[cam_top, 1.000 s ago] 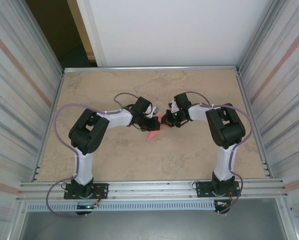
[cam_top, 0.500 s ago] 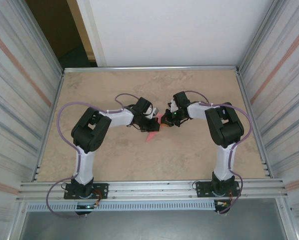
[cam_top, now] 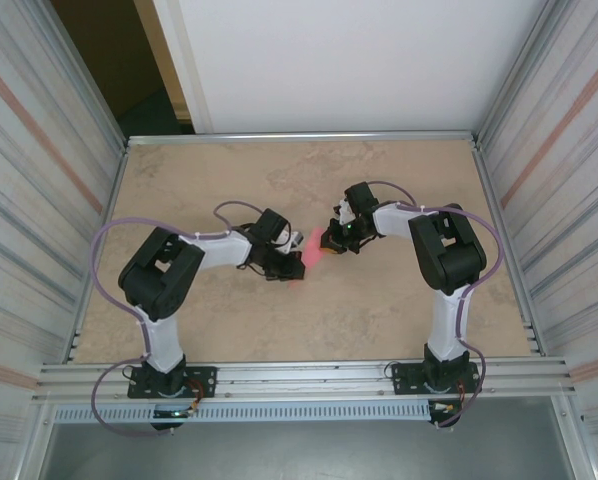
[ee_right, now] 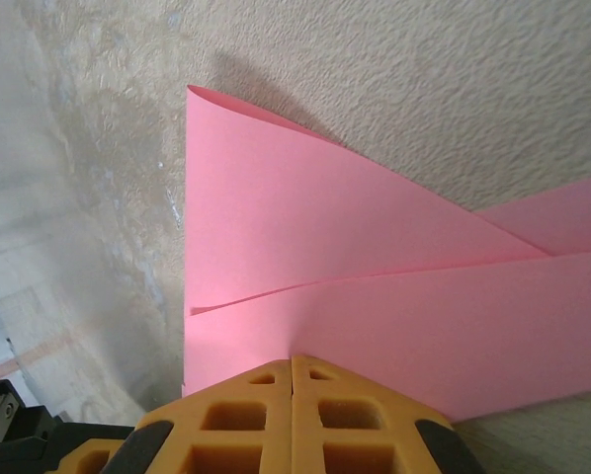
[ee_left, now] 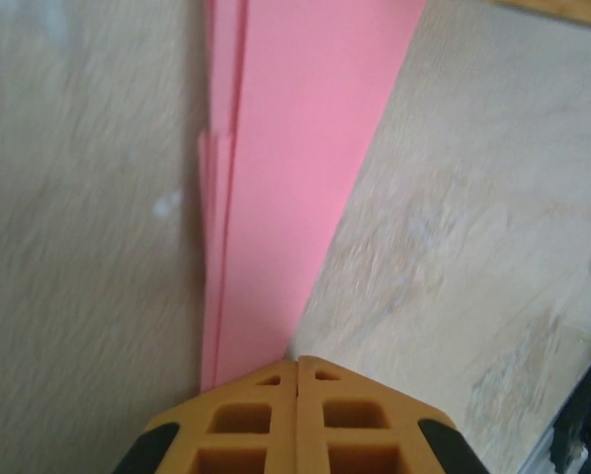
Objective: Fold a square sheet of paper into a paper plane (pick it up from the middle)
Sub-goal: Fold the wing for the fifth time at the center of the table.
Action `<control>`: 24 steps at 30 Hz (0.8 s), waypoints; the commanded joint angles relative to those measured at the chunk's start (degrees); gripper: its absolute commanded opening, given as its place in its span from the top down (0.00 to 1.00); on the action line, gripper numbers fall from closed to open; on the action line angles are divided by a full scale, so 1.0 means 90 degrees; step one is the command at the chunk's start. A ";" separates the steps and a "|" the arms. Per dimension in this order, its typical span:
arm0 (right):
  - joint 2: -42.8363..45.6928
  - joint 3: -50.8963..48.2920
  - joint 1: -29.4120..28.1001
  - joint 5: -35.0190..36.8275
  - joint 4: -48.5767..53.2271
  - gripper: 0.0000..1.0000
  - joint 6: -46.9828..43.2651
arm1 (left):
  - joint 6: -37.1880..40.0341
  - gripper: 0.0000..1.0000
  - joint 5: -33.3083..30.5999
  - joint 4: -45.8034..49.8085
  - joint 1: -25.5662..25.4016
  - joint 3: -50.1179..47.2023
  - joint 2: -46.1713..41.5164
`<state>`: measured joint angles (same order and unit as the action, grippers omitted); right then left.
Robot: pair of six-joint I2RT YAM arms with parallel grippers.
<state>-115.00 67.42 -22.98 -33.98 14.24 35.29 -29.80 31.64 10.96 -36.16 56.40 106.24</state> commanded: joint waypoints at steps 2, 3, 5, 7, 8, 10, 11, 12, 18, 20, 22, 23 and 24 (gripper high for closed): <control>-0.0356 -0.0058 0.0049 0.0641 0.0516 0.94 -0.0247 | -0.0030 0.94 0.0219 0.0765 0.0080 -0.0589 -0.0364; -0.0322 -0.0051 0.0044 0.0595 0.0509 0.94 -0.0276 | -0.0032 0.94 0.0249 0.0766 0.0092 -0.0641 -0.0454; -0.0248 -0.0018 0.0036 0.0451 0.0480 0.94 -0.0344 | -0.0029 0.93 0.0302 0.0776 0.0101 -0.0700 -0.0648; -0.0097 0.0065 -0.0005 0.0240 0.0479 0.92 -0.0439 | -0.0043 0.92 0.0357 0.0789 0.0134 -0.0659 -0.0881; -0.0020 0.0134 -0.0027 0.0141 0.0500 0.91 -0.0495 | -0.0053 0.91 0.0392 0.0784 0.0148 -0.0629 -0.0994; 0.0234 0.0280 -0.0082 0.0005 0.0604 0.87 -0.0584 | -0.0058 0.90 0.0437 0.0779 0.0196 -0.0528 -0.1257; 0.0389 0.0344 -0.0125 -0.0014 0.0650 0.85 -0.0594 | -0.0059 0.89 0.0415 0.0798 0.0228 -0.0482 -0.1401; 0.0566 0.0362 -0.0148 0.0004 0.0684 0.81 -0.0601 | -0.0048 0.87 0.0394 0.0833 0.0255 -0.0442 -0.1560; 0.1490 0.0251 -0.0280 0.1094 0.1095 0.55 -0.0233 | -0.0030 0.68 -0.0108 0.0964 0.0785 -0.0557 -0.2521; 0.1683 0.0190 -0.0391 0.1695 0.1294 0.49 -0.0057 | -0.0030 0.56 -0.0452 0.0998 0.0973 -0.0646 -0.2807; 0.1778 0.0195 -0.0555 0.2255 0.1550 0.44 0.0152 | -0.0049 0.44 -0.0846 0.0990 0.1128 -0.0768 -0.3071; 0.1791 0.0226 -0.0658 0.2537 0.1680 0.42 0.0287 | -0.0065 0.38 -0.1072 0.0998 0.1213 -0.0820 -0.3181; 0.1792 0.0258 -0.0760 0.2759 0.1776 0.41 0.0444 | -0.0086 0.32 -0.1274 0.0976 0.1289 -0.0869 -0.3281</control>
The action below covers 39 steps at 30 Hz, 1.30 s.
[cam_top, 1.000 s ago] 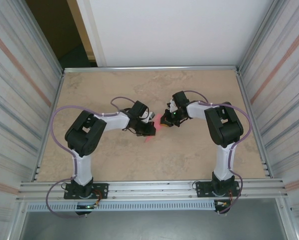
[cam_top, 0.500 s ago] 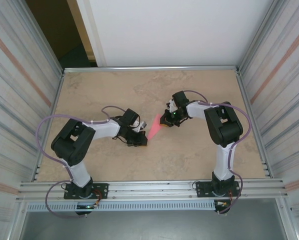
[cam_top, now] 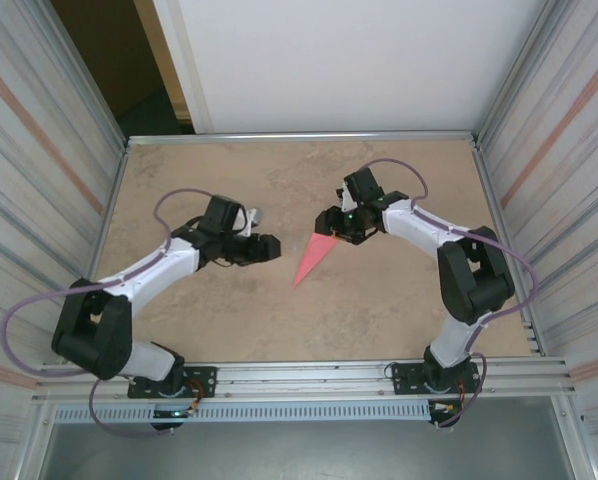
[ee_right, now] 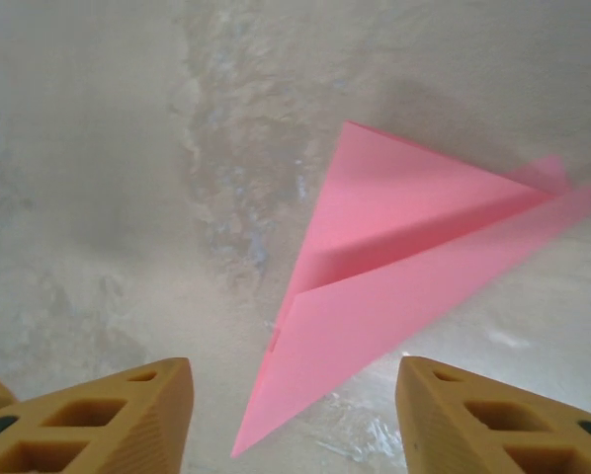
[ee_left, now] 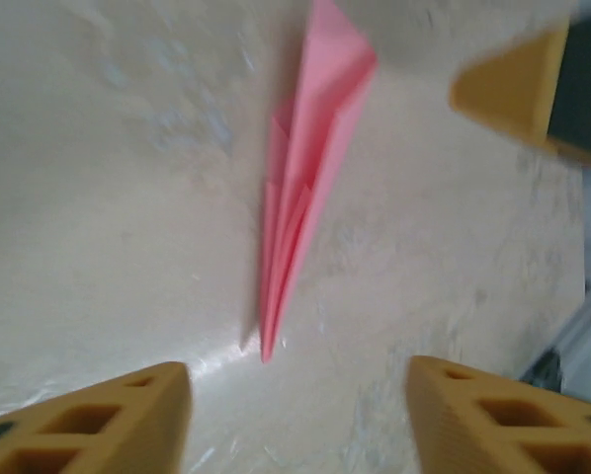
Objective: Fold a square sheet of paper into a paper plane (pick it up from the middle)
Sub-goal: Fold the wing for the fifth time at the center of the table, then turn over the paper plane at the center of the table.
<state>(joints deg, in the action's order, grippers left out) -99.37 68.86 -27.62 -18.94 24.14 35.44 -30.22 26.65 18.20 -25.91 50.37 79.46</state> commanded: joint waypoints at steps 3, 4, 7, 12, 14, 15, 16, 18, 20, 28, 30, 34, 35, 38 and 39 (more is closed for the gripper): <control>-0.0043 0.0170 -0.0533 0.1616 0.0801 0.38 0.0895 | -0.0116 0.20 -0.1076 -0.0009 0.0347 -0.0360 -0.0508; -0.0101 0.0189 -0.0611 0.1707 0.0788 0.37 0.1029 | -0.0142 0.17 -0.1160 -0.0092 0.0390 -0.0407 -0.0546; -0.0382 0.0361 -0.0807 0.1924 0.0768 0.36 0.1422 | -0.0287 0.10 -0.1301 -0.0408 0.0508 -0.0582 -0.0596; -0.1055 0.0986 -0.1043 0.2271 0.1153 0.35 0.1793 | -0.0365 0.01 -0.1131 -0.0799 0.0651 -0.0848 -0.0556; -0.1270 0.1195 -0.1119 0.2421 0.1337 0.35 0.1970 | -0.0392 0.01 -0.1053 -0.0970 0.0699 -0.0971 -0.0587; -0.1349 0.1251 -0.1130 0.2444 0.1383 0.35 0.2038 | -0.0384 0.01 -0.1038 -0.1003 0.0710 -0.1003 -0.0596; -0.1403 0.1293 -0.1150 0.2459 0.1415 0.35 0.2106 | -0.0354 0.01 -0.1029 -0.1024 0.0711 -0.1030 -0.0596; -0.1499 0.1346 -0.1168 0.2427 0.1450 0.36 0.2202 | -0.0316 0.01 -0.1066 -0.0974 0.0716 -0.1030 -0.0578; -0.1545 0.1386 -0.1188 0.2480 0.1564 0.37 0.2356 | -0.0278 0.02 -0.1094 -0.0934 0.0722 -0.1029 -0.0538; -0.1293 0.1207 -0.1341 0.2852 0.1821 0.41 0.2884 | -0.0255 0.01 -0.0995 -0.0913 0.0731 -0.0935 -0.0325; -0.1217 0.1142 -0.1350 0.2894 0.1834 0.43 0.2977 | -0.0258 0.01 -0.0954 -0.0936 0.0730 -0.0917 -0.0264; -0.1024 0.0970 -0.1318 0.2974 0.1936 0.49 0.3356 | -0.0275 0.01 -0.0899 -0.0918 0.0731 -0.0831 -0.0182; -0.0992 0.0920 -0.1303 0.2976 0.1927 0.49 0.3426 | -0.0280 0.01 -0.0893 -0.0917 0.0731 -0.0822 -0.0172; -0.0864 0.0765 -0.1253 0.2973 0.1889 0.54 0.3716 | -0.0276 0.01 -0.0889 -0.0909 0.0731 -0.0777 -0.0146; -0.0829 0.0728 -0.1242 0.2974 0.1871 0.57 0.3764 | -0.0275 0.01 -0.0892 -0.0913 0.0725 -0.0759 -0.0138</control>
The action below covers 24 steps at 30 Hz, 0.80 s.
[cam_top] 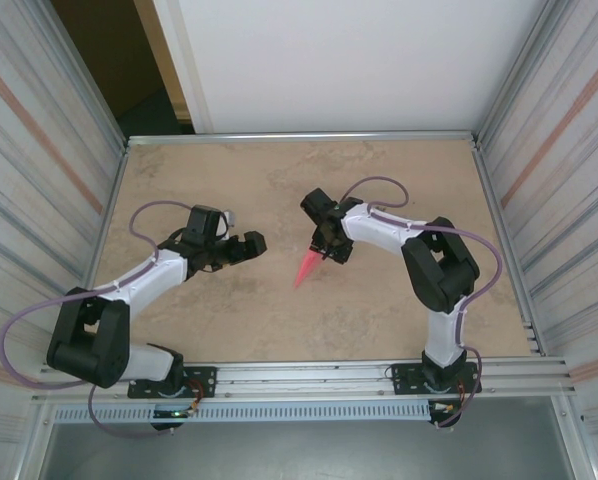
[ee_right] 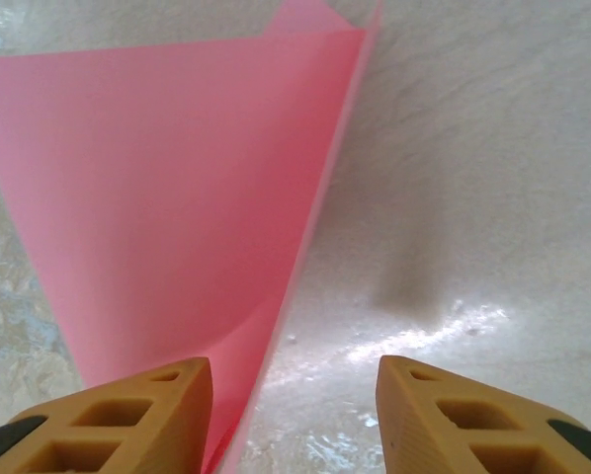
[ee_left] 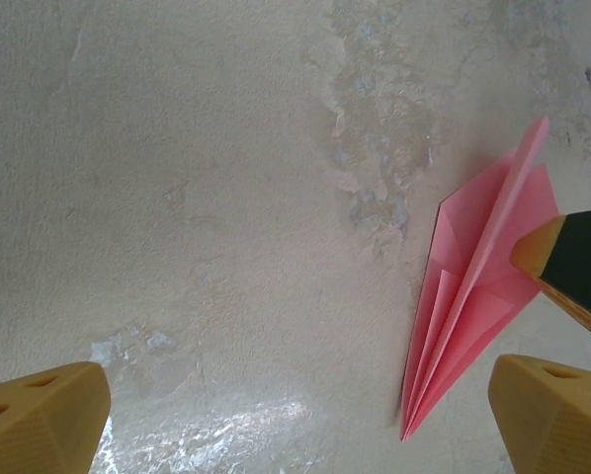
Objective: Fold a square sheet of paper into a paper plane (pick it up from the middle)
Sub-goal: Turn over the paper plane at the center of the table.
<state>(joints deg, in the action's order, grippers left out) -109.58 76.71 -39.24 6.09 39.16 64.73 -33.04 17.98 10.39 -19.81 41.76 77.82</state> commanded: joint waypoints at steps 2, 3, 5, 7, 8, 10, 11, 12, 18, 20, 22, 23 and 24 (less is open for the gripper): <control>0.0353 -0.0212 0.0068 0.0193 0.0147 0.60 0.0547 | 0.0042 0.01 0.0090 -0.0043 0.0051 0.0223 0.0072; 0.0359 -0.0232 0.0064 0.0193 0.0129 0.63 0.0561 | 0.0029 0.01 0.0098 -0.0046 0.0053 0.0238 0.0090; 0.0372 -0.0254 0.0087 0.0192 0.0095 0.68 0.0559 | 0.0023 0.01 0.0130 -0.0051 0.0053 0.0261 0.0118; 0.0372 -0.0267 0.0098 0.0165 0.0047 0.77 0.0562 | 0.0019 0.01 0.0142 -0.0061 0.0053 0.0290 0.0142; 0.0372 -0.0289 0.0104 0.0157 0.0008 0.81 0.0540 | 0.0018 0.01 0.0137 -0.0060 0.0053 0.0299 0.0142; 0.0402 -0.0299 0.0121 0.0200 -0.0040 0.90 0.0474 | 0.0004 0.01 0.0119 -0.0051 0.0054 0.0301 0.0153; 0.0432 -0.0305 0.0118 0.0216 -0.0107 0.93 0.0395 | -0.0011 0.01 0.0111 -0.0060 0.0047 0.0303 0.0165; 0.0485 -0.0345 0.0127 0.0223 -0.0234 0.99 0.0320 | -0.0020 0.01 0.0119 -0.0084 0.0053 0.0309 0.0176; 0.0738 -0.0333 0.0112 -0.0011 -0.0887 1.00 -0.0905 | -0.0208 0.01 0.0299 -0.0178 0.0252 0.0217 0.0201; 0.0820 -0.0210 0.0056 -0.0225 -0.1116 1.00 -0.1515 | -0.0325 0.01 0.0491 -0.0346 0.0438 0.0080 0.0177; 0.0954 -0.0146 -0.0001 -0.0597 -0.1443 1.00 -0.2134 | -0.0486 0.01 0.0690 -0.0552 0.0608 -0.0083 0.0152; 0.1012 -0.0182 -0.0004 -0.1056 -0.1772 1.00 -0.2521 | -0.0580 0.01 0.0776 -0.0668 0.0695 -0.0175 0.0146; 0.1049 -0.0220 0.0002 -0.1574 -0.2089 1.00 -0.2865 | -0.0644 0.01 0.0855 -0.0776 0.0767 -0.0247 0.0135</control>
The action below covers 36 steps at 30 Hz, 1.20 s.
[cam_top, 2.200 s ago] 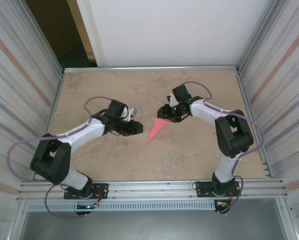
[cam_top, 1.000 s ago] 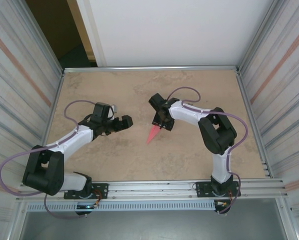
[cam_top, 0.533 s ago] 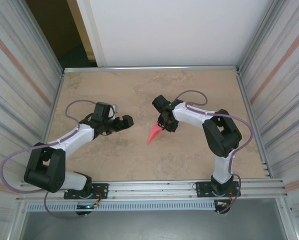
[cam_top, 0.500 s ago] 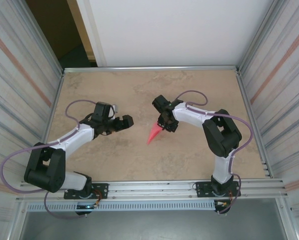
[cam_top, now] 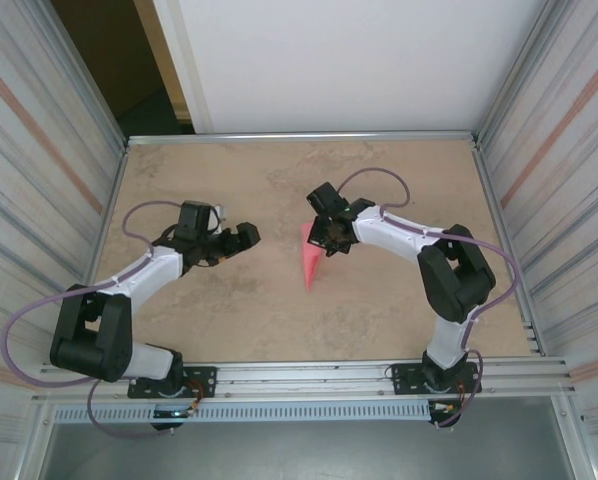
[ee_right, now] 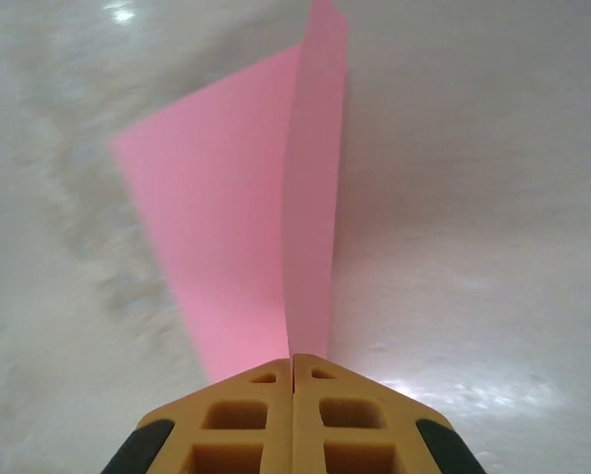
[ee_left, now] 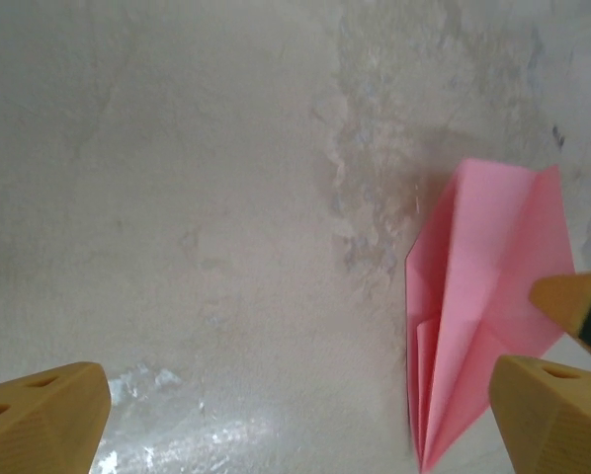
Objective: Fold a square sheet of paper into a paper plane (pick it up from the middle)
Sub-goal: Turn over the paper plane at the center of the table.
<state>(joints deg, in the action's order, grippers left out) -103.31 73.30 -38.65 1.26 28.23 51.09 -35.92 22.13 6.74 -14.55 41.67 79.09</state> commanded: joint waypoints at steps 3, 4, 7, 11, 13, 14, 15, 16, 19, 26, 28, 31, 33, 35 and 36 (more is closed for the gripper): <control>0.0403 0.0127 -0.0099 -0.1792 -0.1300 1.00 -0.1848 | -0.0525 0.01 0.0497 -0.0645 0.0305 -0.0417 -0.0033; 0.0427 0.0060 -0.0090 -0.2008 -0.1454 1.00 -0.1945 | -0.0577 0.02 0.0491 -0.0696 0.0317 -0.0456 -0.0046; 0.0512 -0.0250 -0.0011 -0.2629 -0.2041 1.00 -0.2001 | -0.0690 0.02 0.0408 -0.0778 0.0347 -0.0580 -0.0155; 0.0442 -0.0768 0.0243 -0.3408 -0.2724 1.00 -0.1737 | -0.0488 0.02 -0.0003 -0.0161 0.0347 -0.0458 -0.0427; 0.0339 -0.1012 0.0361 -0.3772 -0.3061 1.00 -0.1595 | -0.0456 0.02 -0.0022 -0.0110 0.0348 -0.0469 -0.0566; 0.0277 -0.1121 0.0428 -0.3948 -0.3196 1.00 -0.1500 | -0.0452 0.02 0.0067 -0.0167 0.0347 -0.0505 -0.0590; 0.0216 -0.1231 0.0495 -0.4066 -0.3314 1.00 -0.1419 | -0.0471 0.03 0.0174 -0.0244 0.0347 -0.0518 -0.0585; 0.0173 -0.1336 0.0557 -0.4190 -0.3434 1.00 -0.1382 | -0.0482 0.03 0.0305 -0.0323 0.0347 -0.0542 -0.0552; 0.0092 -0.1588 0.0712 -0.4328 -0.3616 1.00 -0.1331 | -0.0628 0.05 0.0747 -0.0720 0.0301 -0.0630 -0.0280; -0.0087 -0.2079 0.1077 -0.4409 -0.3863 1.00 -0.1272 | -0.0829 0.14 0.1038 -0.1166 -0.0268 -0.0559 0.0469; -0.0103 -0.2179 0.1163 -0.4361 -0.3876 1.00 -0.1281 | -0.0908 0.17 0.1054 -0.1309 -0.0429 -0.0551 0.0654; -0.0158 -0.2271 0.1284 -0.4301 -0.3855 1.00 -0.1307 | -0.1071 0.25 0.1175 -0.1641 -0.0663 -0.0518 0.0973; -0.0205 -0.2304 0.1331 -0.4292 -0.3854 1.00 -0.1310 | -0.1111 0.32 0.1258 -0.1724 -0.0827 -0.0402 0.1205; -0.0231 -0.2331 0.1382 -0.4283 -0.3854 1.00 -0.1305 | -0.1130 0.39 0.1332 -0.1749 -0.0981 -0.0251 0.1449; -0.0249 -0.2341 0.1382 -0.4281 -0.3854 1.00 -0.1302 | -0.1144 0.41 0.1376 -0.1786 -0.1040 -0.0177 0.1552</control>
<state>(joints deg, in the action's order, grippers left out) -104.68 52.99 -26.55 -36.51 -5.63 38.76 -45.39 32.18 -6.74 -22.65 37.65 91.29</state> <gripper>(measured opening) 0.052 0.601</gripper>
